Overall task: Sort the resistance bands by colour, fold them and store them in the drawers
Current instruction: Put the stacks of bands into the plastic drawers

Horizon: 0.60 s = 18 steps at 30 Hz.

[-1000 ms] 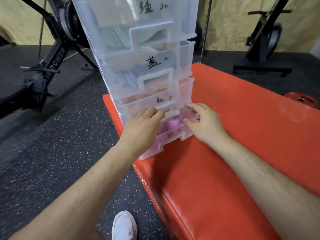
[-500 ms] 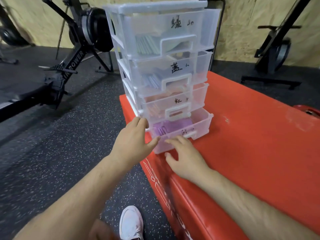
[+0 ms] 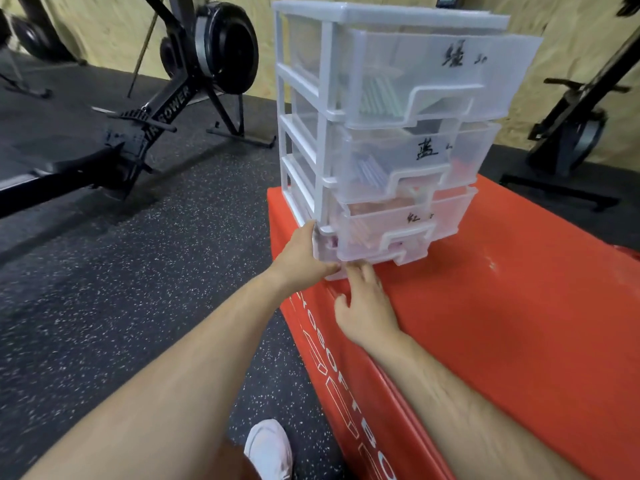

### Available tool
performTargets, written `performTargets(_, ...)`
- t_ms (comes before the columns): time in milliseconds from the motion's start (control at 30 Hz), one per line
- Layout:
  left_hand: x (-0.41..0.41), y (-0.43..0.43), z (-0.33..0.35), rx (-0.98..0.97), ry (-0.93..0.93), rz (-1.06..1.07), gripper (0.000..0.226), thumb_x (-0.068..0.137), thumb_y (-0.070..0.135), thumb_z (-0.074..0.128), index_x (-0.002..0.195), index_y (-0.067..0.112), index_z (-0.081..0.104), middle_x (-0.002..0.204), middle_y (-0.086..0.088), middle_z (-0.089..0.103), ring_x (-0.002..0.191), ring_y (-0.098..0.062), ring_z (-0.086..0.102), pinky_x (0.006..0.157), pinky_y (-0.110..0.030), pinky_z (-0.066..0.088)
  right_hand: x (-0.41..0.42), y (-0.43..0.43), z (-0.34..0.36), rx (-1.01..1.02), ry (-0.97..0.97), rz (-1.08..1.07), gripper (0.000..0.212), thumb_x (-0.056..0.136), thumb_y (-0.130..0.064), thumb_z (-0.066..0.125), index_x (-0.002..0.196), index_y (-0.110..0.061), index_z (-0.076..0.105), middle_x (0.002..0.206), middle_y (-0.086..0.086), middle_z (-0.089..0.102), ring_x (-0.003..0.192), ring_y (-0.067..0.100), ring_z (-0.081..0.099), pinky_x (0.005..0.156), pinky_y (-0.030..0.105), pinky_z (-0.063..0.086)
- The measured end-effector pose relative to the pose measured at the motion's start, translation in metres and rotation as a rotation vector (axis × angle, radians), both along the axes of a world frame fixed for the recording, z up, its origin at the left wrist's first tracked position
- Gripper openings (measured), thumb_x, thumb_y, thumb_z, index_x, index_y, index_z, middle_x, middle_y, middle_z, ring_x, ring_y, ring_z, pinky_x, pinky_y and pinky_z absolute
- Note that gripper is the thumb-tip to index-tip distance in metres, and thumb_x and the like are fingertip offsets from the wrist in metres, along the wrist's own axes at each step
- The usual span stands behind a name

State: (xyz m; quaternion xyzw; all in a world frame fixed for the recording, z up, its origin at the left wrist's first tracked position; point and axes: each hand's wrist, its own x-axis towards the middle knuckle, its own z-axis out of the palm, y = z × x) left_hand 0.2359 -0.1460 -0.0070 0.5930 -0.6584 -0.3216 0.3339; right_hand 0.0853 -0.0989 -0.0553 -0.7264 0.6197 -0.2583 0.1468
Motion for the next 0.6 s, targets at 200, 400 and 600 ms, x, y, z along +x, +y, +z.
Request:
performTargets(200, -0.004, -0.011, 0.0, 0.014, 0.323, 0.039, 0.049, 0.076, 0.002, 0.071, 0.108, 0.033, 0.051, 0.107, 0.02, 0.058, 0.098, 0.0, 0.057, 0.067, -0.002, 0.044, 0.017, -0.03, -0.004, 0.055, 0.096, -0.014, 0.066, 0.084, -0.017, 0.056, 0.147, -0.023, 0.036, 0.144, 0.01, 0.041, 0.13, 0.034, 0.042, 0.101, 0.045, 0.044)
performTargets(400, 0.006, -0.005, 0.007, 0.019, 0.252, 0.047, 0.067, 0.076, 0.01, 0.062, 0.138, 0.022, 0.04, 0.125, 0.014, 0.046, 0.113, -0.002, 0.047, 0.092, -0.014, 0.045, 0.007, -0.001, -0.004, -0.345, -0.145, -0.15, 0.049, 0.073, -0.006, 0.057, 0.122, -0.014, 0.06, 0.122, 0.006, 0.056, 0.11, 0.031, 0.054, 0.096, 0.044, 0.045)
performTargets(600, -0.005, 0.001, 0.036, -0.106, 0.531, -0.139, 0.057, 0.077, 0.017, 0.069, 0.128, 0.033, 0.049, 0.128, 0.018, 0.057, 0.12, 0.009, 0.051, 0.098, -0.013, 0.04, -0.005, 0.01, 0.029, -0.523, -0.03, -0.246, 0.071, 0.071, -0.012, 0.062, 0.141, -0.022, 0.051, 0.143, 0.0, 0.048, 0.128, 0.029, 0.044, 0.102, 0.044, 0.038)
